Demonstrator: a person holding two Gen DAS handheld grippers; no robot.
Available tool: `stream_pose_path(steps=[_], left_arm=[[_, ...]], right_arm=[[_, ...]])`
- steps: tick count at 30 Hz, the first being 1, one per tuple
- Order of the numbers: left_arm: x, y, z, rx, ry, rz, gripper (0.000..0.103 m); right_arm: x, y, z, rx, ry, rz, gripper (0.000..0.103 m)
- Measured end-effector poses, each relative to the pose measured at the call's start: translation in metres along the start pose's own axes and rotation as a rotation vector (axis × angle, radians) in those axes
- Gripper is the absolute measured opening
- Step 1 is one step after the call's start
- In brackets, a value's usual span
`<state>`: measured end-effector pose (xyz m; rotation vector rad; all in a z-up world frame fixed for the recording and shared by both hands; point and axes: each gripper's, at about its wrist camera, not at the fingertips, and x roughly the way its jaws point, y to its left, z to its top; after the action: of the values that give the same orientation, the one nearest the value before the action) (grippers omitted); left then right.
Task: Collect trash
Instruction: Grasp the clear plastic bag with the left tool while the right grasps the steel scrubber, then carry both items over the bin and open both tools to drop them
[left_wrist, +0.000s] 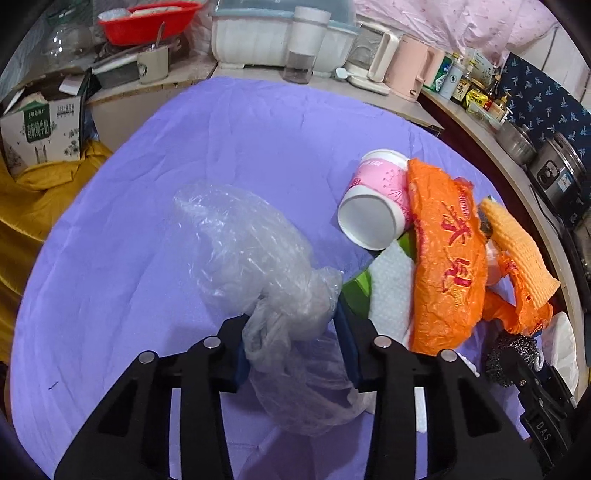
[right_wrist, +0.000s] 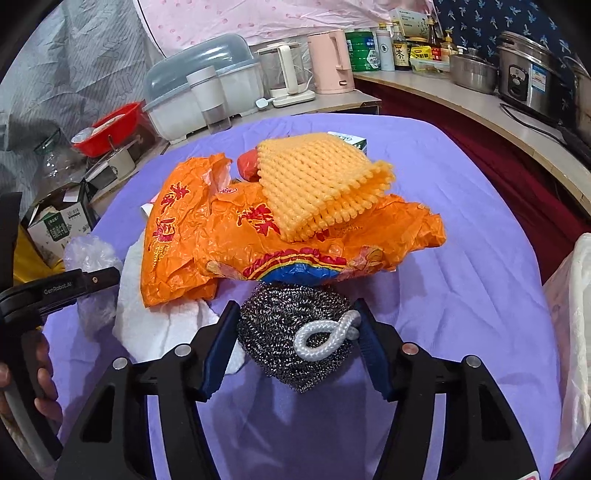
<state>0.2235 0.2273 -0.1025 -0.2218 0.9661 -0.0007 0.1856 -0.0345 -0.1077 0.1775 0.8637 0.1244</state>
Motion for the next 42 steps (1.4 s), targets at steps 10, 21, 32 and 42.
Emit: stream_pose_path(steps=[10, 21, 32, 42], left_arm=[[-0.06, -0.025, -0.012, 0.041, -0.078, -0.049, 0.036], [-0.11, -0.101, -0.044, 0.17, -0.103, -0.16, 0.036], [-0.132, -0.21, -0.082, 0.372, -0.089, -0.282, 0.036], [-0.139, -0.3, -0.119, 0.534, -0.066, -0.374, 0.036]], right_arm=[[-0.053, -0.004, -0.009, -0.013, -0.059, 0.025, 0.059], [-0.129, -0.044, -0.023, 0.045, -0.175, -0.004, 0.059], [-0.194, -0.132, -0.042, 0.187, -0.279, -0.136, 0.059], [-0.23, -0.208, -0.066, 0.311, -0.323, -0.248, 0.059]])
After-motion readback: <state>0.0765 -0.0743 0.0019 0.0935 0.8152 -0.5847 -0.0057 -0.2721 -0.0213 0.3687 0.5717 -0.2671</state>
